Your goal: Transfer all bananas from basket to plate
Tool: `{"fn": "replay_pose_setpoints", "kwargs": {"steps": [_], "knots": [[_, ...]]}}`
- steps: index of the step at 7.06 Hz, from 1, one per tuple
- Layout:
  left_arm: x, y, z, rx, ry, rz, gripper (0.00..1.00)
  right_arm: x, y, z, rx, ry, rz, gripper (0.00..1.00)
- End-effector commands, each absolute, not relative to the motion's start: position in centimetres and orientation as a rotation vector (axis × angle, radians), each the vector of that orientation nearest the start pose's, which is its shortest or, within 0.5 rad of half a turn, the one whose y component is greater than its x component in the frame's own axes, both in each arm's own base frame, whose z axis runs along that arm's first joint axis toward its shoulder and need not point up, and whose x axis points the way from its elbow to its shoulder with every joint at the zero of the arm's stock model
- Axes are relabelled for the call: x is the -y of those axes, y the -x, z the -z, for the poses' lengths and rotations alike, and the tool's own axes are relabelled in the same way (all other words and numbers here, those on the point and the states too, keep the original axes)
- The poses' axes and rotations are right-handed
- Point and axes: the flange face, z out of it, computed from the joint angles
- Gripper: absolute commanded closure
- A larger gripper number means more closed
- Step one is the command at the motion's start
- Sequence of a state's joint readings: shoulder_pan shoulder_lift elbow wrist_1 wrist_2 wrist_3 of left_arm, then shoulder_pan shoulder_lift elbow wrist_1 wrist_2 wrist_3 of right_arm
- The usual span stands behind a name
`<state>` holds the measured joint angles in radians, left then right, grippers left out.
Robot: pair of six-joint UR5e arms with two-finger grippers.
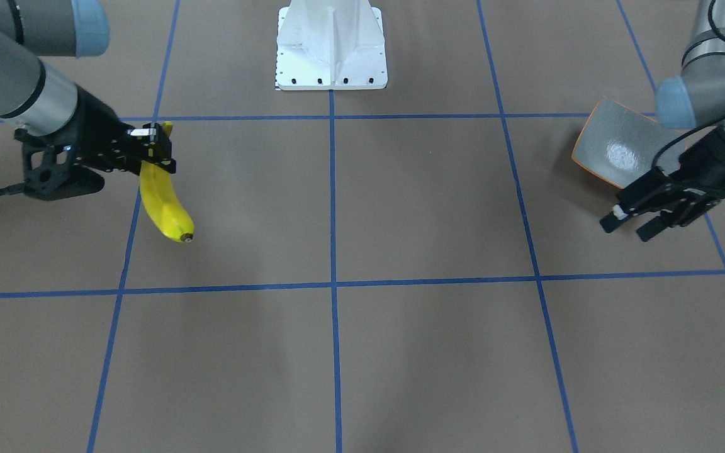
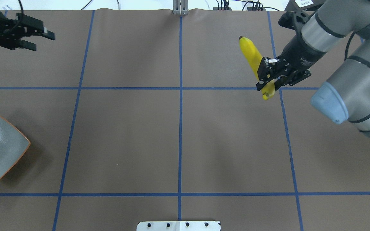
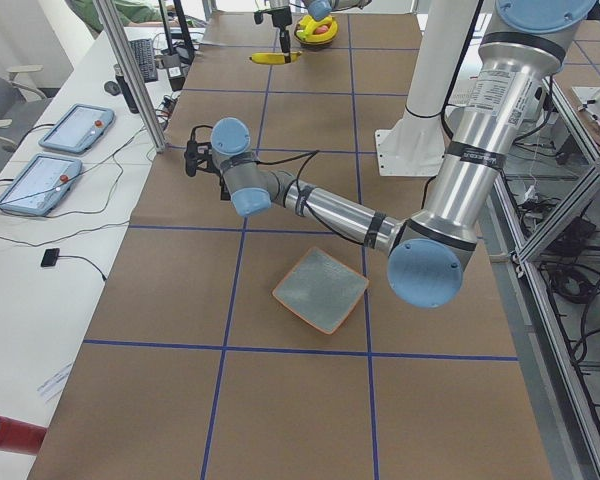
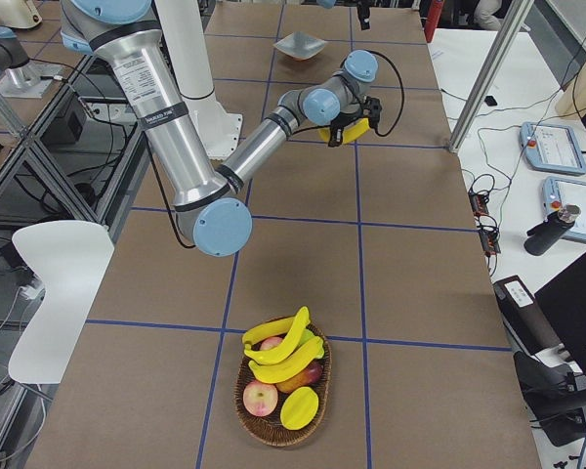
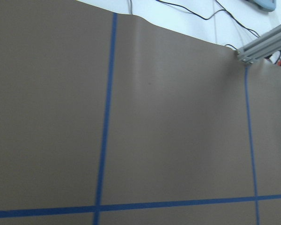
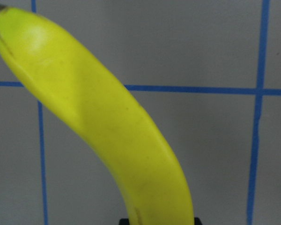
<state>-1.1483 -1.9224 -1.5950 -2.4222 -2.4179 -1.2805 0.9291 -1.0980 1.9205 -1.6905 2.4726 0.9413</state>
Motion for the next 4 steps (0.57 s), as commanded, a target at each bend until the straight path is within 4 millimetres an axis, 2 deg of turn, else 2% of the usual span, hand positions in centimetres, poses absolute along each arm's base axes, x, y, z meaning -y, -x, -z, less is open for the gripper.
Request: {"fn": "replay_pose_setpoints", "kwargs": {"steps": [1,2,3,4], "knots": [[54.7,-25.9,-26.8,-1.471,-0.142,0.242,0.0,45.2,35.9,-17.8,1.107,0.228,0.014,1.0],[51.4,-30.2,-22.4,-1.542,-0.127,0.331,0.0,43.5,38.0,-16.8,1.139,0.229,-0.025,1.0],[48.9,-33.3,-20.0,-1.592,-0.121,0.381,0.0,42.4,39.3,-16.5,1.155,0.237,-0.031,1.0],[46.7,-36.2,-18.9,-1.616,-0.107,0.4,0.0,41.6,40.0,-16.1,1.157,0.261,-0.037,1.0]]}}
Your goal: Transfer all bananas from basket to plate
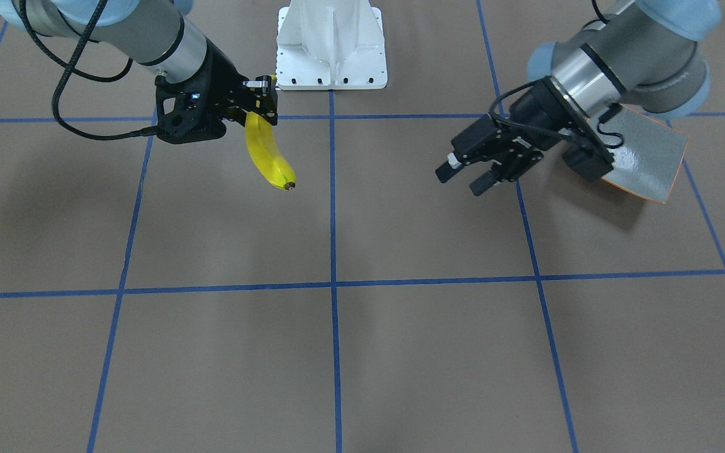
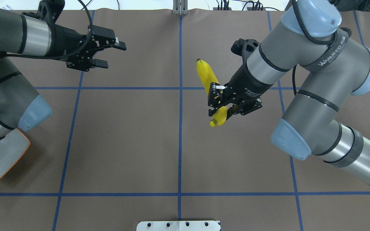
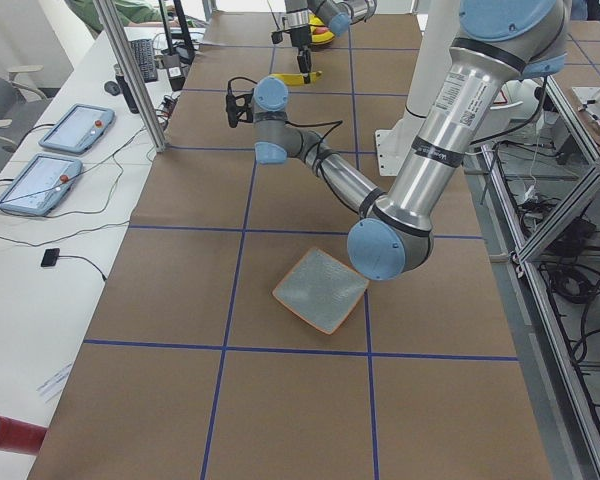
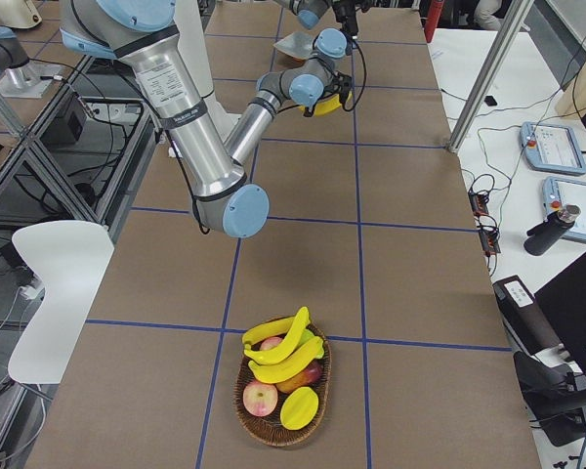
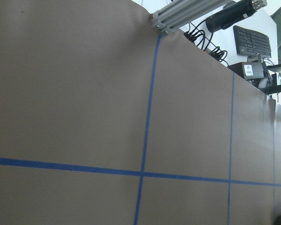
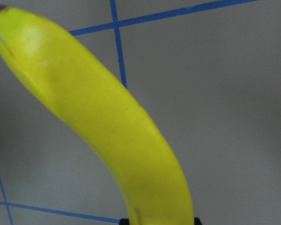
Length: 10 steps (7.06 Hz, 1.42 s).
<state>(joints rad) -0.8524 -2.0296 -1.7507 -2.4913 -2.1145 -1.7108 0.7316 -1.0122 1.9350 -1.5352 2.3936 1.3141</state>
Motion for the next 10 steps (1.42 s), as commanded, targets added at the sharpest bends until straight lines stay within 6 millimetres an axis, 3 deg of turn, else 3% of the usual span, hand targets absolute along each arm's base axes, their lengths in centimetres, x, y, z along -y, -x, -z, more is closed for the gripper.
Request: {"fn": "replay_pose_setpoints", "kwargs": {"steps": [1,3,4,6,8,10], "knots": [[44.5,-39.2,-17.8,-1.643,-0.1,0.418,0.0,41.1,40.5,-15.4,1.159,0.282,-0.049,1.0],[41.3,-43.0,-15.5,-1.681,-0.076,0.403,0.0,40.6,41.3,-15.4,1.155,0.29,-0.039,1.0],[40.8,-43.7,-14.1,-1.698,-0.069,0.385,0.0,40.4,41.5,-15.6,1.152,0.296,-0.035,1.0],[41.1,-44.5,-13.1,-1.699,-0.068,0.384,0.0,40.0,41.7,-15.7,1.151,0.307,-0.026,1.0],[41.9,-46.7,-12.8,-1.682,-0.057,0.385,0.0,39.7,41.4,-15.5,1.158,0.31,-0.018,1.0],[41.4,-47.4,-12.7,-1.678,-0.044,0.376,0.0,39.6,41.4,-15.3,1.162,0.308,-0.015,1.0]]}}
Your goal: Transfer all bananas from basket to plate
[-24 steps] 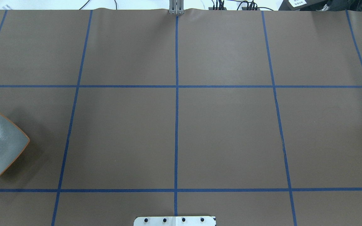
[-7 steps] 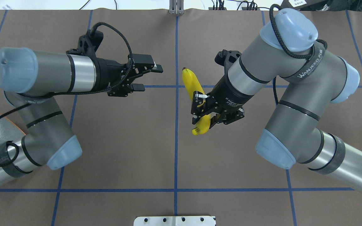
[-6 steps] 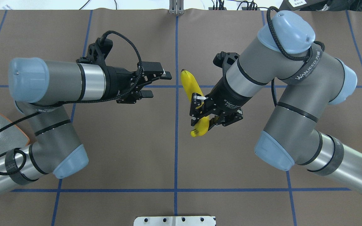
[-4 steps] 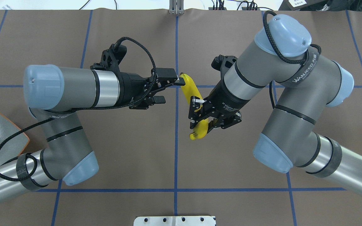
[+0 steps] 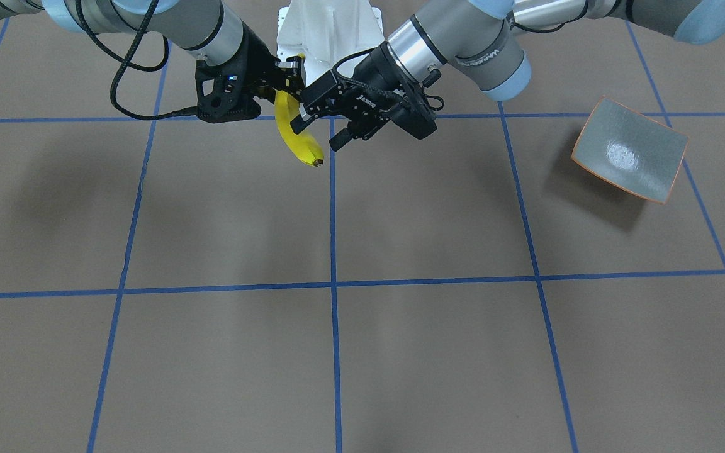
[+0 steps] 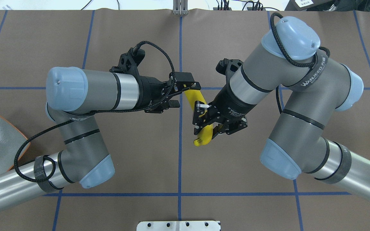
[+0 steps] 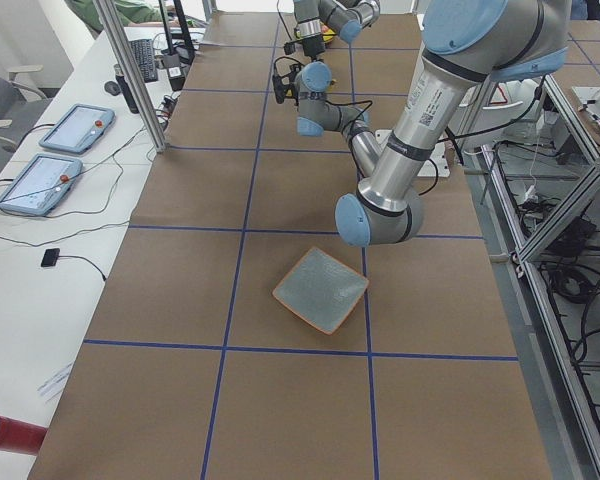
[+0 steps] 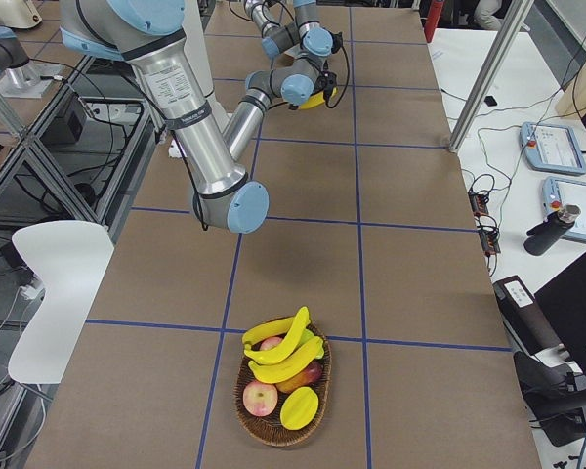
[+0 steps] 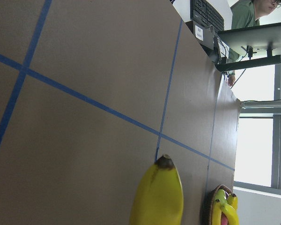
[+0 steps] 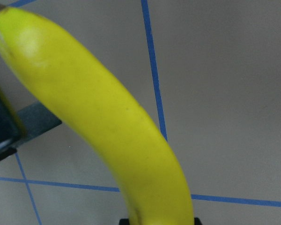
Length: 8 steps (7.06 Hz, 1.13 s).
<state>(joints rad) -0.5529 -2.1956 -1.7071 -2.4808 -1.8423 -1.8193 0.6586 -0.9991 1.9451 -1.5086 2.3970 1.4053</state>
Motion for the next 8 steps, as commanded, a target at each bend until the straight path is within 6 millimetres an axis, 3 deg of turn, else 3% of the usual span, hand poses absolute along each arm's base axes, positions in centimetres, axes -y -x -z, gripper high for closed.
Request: {"fn": "replay_pose_setpoints", "kwargs": {"steps": [1,4,8], "knots": [[41.5,-47.9,-13.0,-1.671,-0.04,0.376,0.01,39.5,41.5,-15.4,1.159,0.31,-0.014,1.0],[41.8,-49.6,-12.3,-1.664,-0.031,0.372,0.06,39.3,41.6,-15.4,1.159,0.311,-0.011,1.0],[41.3,-50.6,-12.7,-1.658,-0.018,0.361,0.37,39.1,41.4,-15.2,1.165,0.309,-0.01,1.0]]}}
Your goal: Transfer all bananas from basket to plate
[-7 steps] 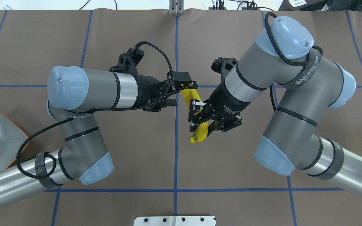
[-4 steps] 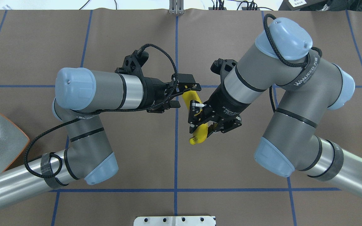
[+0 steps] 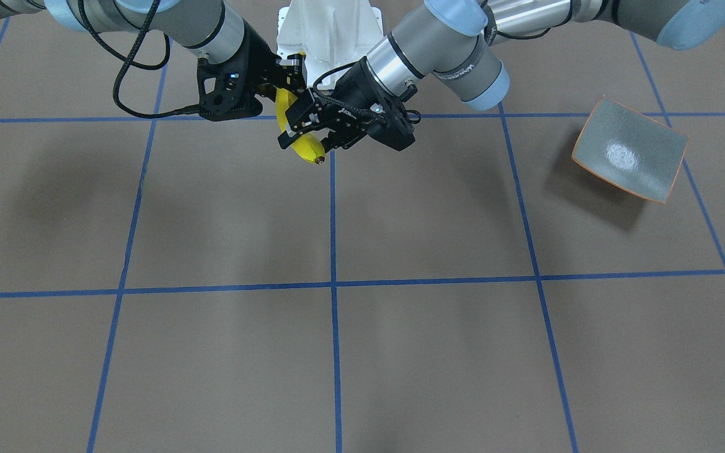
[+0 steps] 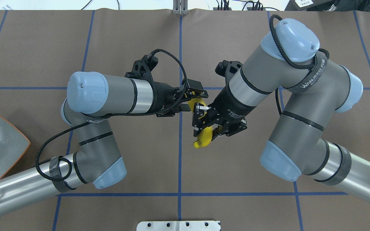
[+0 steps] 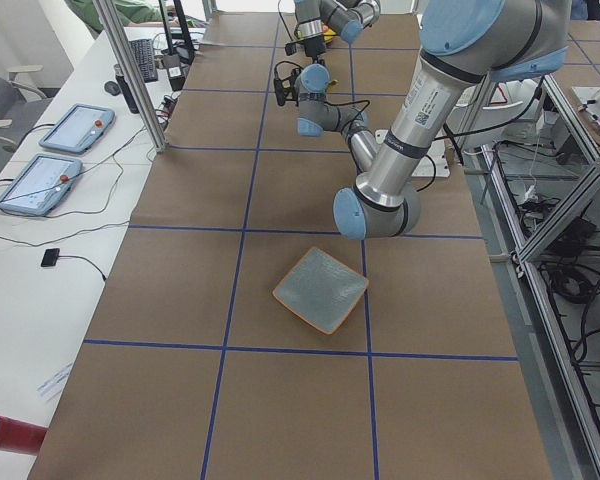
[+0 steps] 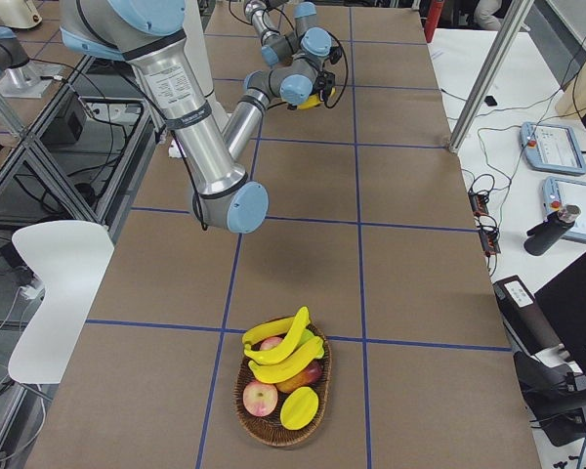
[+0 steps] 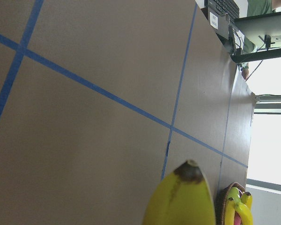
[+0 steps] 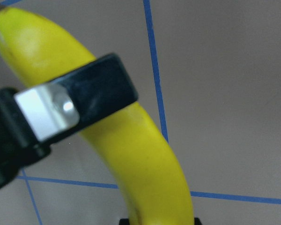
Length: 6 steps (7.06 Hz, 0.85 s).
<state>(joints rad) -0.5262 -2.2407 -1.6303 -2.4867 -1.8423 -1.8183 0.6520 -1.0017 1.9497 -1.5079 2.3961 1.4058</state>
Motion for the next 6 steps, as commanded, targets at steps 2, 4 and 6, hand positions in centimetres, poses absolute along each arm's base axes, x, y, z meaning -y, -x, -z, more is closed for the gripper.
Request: {"fn": "replay_pose_setpoints", "kwargs": {"steps": [2,4,6], "knots": [[41.12,-50.56,-12.13,-1.67,-0.019,0.355,0.39,38.86,41.66,-15.35,1.16,0.317,-0.017,1.0],[41.09,-50.51,-12.07,-1.671,-0.02,0.355,0.41,38.73,41.75,-15.57,1.156,0.318,-0.018,1.0],[41.13,-50.38,-12.06,-1.667,-0.021,0.356,0.71,38.7,41.78,-15.76,1.155,0.325,-0.016,1.0]]}}
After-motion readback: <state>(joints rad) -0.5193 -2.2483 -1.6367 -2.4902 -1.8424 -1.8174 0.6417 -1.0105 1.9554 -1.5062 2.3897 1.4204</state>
